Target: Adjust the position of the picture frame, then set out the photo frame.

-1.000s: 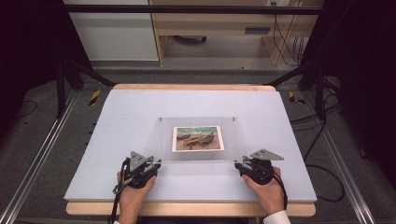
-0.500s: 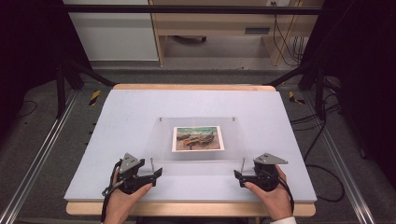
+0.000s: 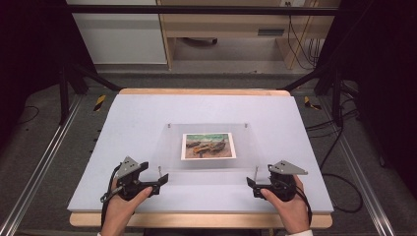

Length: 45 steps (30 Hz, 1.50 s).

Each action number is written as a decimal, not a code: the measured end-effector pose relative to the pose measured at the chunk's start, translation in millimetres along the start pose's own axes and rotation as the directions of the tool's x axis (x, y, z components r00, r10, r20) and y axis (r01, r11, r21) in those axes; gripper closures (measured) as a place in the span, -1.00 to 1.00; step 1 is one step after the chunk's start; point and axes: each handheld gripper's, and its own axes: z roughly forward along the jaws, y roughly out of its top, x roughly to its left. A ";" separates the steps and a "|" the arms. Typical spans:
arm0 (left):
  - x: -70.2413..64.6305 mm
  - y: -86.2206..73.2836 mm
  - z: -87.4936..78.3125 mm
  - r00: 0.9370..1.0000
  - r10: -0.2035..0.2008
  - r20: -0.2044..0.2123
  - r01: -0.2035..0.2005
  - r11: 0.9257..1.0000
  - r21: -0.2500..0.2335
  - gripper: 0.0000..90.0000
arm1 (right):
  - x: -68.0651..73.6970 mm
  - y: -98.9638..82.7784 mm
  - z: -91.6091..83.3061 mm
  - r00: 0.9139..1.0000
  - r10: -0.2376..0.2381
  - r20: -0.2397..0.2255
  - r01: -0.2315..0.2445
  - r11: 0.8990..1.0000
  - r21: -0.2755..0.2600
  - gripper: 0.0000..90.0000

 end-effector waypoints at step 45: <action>26.5 22.1 50.7 0.980 -0.192 0.062 0.183 0.975 0.124 -0.73 | -24.3 42.0 51.4 0.977 0.190 -0.093 -0.182 0.979 0.094 -0.74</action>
